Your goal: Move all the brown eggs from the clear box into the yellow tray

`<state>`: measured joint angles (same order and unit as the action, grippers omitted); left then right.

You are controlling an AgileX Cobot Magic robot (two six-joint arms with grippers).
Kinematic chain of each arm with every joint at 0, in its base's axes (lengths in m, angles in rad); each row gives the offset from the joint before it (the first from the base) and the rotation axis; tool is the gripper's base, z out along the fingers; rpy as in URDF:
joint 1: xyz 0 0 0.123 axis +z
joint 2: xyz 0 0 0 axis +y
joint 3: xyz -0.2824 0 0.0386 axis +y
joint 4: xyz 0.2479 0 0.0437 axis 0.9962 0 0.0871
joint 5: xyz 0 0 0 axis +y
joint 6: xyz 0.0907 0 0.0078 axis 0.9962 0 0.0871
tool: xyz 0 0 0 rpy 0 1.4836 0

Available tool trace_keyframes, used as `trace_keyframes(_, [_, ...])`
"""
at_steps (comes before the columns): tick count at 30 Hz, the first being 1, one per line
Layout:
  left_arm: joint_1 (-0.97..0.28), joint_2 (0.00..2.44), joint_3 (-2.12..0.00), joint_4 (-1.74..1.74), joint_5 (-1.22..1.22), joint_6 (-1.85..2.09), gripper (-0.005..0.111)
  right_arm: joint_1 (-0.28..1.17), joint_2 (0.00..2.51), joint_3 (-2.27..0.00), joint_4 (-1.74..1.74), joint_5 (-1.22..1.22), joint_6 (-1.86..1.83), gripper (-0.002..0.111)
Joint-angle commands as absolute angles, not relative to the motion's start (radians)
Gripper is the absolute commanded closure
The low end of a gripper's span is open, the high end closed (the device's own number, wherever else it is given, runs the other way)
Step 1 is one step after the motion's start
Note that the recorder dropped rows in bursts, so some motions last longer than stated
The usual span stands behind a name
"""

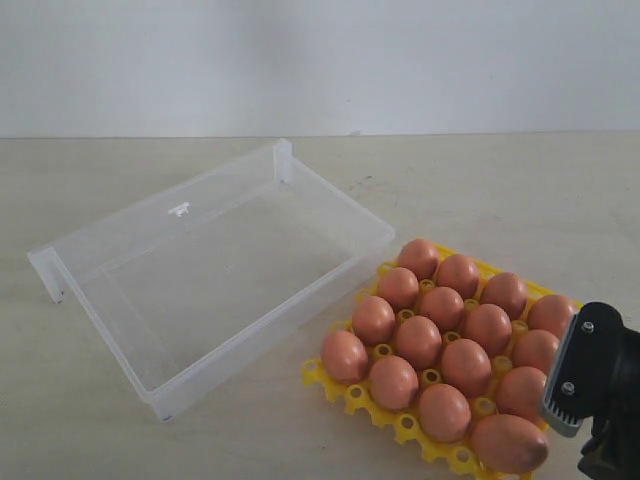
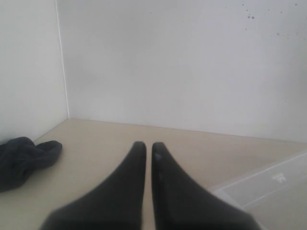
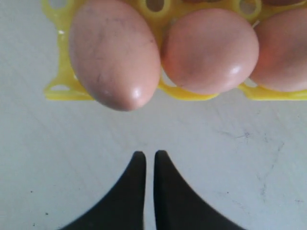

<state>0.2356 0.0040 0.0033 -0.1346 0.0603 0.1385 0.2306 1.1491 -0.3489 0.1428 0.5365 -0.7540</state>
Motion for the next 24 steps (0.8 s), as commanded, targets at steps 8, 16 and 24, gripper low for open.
trace_keyframes(8, [0.235,0.000,0.000,-0.134,0.054,0.141,0.103,0.230,1.150,-0.325,0.195,0.446,-0.764,0.109])
trace_keyframes(16, [0.235,0.000,0.000,-0.134,0.054,0.141,0.103,0.230,1.150,-0.323,0.214,0.438,-0.764,0.109])
trace_keyframes(24, [0.235,0.000,0.000,-0.134,0.051,0.141,0.103,0.230,1.150,-0.323,0.229,0.400,-0.741,0.109])
